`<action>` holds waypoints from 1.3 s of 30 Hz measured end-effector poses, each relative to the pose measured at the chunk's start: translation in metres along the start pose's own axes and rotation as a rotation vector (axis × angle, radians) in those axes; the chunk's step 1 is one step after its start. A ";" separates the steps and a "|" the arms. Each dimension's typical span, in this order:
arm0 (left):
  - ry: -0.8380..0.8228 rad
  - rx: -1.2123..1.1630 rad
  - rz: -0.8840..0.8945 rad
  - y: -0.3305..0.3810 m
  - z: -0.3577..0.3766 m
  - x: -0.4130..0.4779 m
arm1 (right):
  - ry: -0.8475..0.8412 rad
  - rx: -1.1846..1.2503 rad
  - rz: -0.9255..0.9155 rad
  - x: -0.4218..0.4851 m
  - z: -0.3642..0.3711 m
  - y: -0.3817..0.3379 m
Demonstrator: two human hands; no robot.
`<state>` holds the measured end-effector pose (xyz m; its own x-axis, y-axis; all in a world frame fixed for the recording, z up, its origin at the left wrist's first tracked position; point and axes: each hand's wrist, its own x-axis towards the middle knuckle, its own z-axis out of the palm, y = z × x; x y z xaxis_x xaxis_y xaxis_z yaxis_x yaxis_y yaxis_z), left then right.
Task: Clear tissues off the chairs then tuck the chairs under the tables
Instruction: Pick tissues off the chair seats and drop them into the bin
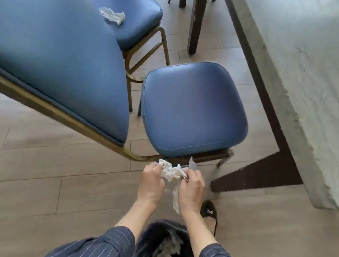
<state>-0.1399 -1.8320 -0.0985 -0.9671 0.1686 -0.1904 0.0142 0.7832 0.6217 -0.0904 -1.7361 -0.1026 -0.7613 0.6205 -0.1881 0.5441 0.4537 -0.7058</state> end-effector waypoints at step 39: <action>-0.092 0.022 -0.120 -0.146 -0.204 -0.061 | -0.634 -0.099 -0.187 -0.132 0.107 -0.169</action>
<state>-0.1350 -2.0783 -0.0228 -0.9350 0.1265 -0.3314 -0.0934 0.8136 0.5739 -0.1197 -1.9629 -0.0313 -0.8893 0.0436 -0.4552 0.3899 0.5922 -0.7051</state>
